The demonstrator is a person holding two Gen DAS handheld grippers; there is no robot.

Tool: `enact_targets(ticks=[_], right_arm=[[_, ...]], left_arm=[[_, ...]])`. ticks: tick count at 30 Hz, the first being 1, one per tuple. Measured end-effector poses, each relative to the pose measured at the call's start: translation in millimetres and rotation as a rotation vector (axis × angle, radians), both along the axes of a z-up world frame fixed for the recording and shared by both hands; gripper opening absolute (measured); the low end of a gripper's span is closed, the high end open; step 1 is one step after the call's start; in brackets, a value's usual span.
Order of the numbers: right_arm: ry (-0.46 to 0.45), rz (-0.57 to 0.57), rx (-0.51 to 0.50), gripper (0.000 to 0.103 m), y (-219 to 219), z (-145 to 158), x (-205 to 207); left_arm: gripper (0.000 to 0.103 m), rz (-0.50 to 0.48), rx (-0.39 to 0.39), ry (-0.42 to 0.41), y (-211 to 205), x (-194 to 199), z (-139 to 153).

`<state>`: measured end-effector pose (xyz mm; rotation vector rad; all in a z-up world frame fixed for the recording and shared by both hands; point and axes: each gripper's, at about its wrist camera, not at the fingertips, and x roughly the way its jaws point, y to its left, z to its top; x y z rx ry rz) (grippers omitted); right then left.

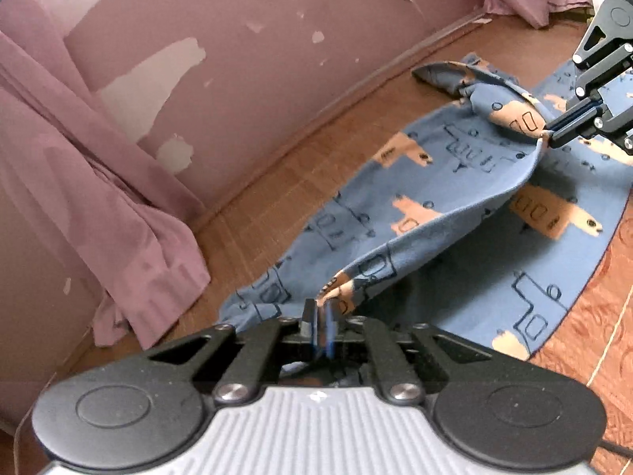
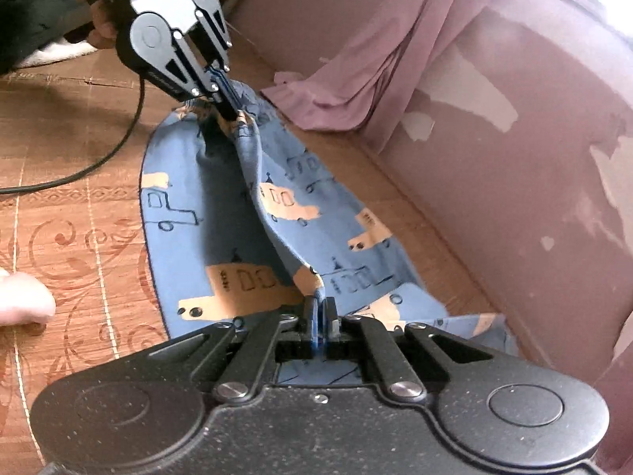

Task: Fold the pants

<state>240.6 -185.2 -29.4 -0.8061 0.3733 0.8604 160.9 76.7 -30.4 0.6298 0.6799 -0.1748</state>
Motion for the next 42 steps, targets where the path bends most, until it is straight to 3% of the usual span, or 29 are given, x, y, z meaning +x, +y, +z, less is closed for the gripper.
enact_targets(ticks=[1,2,5,10,13,16,18,19,21,30,42], right_arm=[[0.006,0.002,-0.001,0.002,0.7,-1.1,1.6],[0.004,0.008,-0.002,0.010,0.6,-1.0,2.2],[0.004,0.036,-0.022,0.027,-3.5,-3.2,0.1],[0.004,0.160,-0.071,0.040,-5.3,1.7,3.0],[0.001,0.258,-0.123,0.041,-3.9,4.8,3.2],[-0.006,0.345,-0.185,0.034,0.8,5.1,3.0],[-0.020,0.371,-0.217,0.017,5.3,3.9,4.6],[-0.024,0.375,-0.228,0.002,7.1,4.0,5.3],[-0.030,0.359,-0.229,0.001,9.9,5.4,6.8],[-0.047,0.233,-0.086,0.000,-1.0,42.0,-11.0],[0.075,0.207,-0.074,0.000,-6.0,25.1,-37.6]], left_arm=[[0.014,-0.001,0.001,0.000,1.2,-0.3,-1.0],[0.021,-0.004,0.004,-0.004,2.0,-1.4,-1.4],[0.048,-0.020,0.025,-0.003,3.3,-6.1,-2.0],[0.051,-0.122,-0.001,0.133,12.8,3.9,3.8],[0.051,-0.201,0.015,0.200,13.3,8.3,6.4],[0.043,-0.265,0.049,0.235,9.1,12.8,7.9],[0.017,-0.297,0.064,0.266,5.4,15.3,7.7],[0.015,-0.309,0.070,0.274,3.9,15.5,7.5],[0.005,-0.320,0.072,0.281,2.0,15.9,6.8],[0.003,-0.329,0.064,0.153,8.9,-7.4,35.7],[0.003,-0.366,0.088,0.177,9.6,-31.3,13.8]])
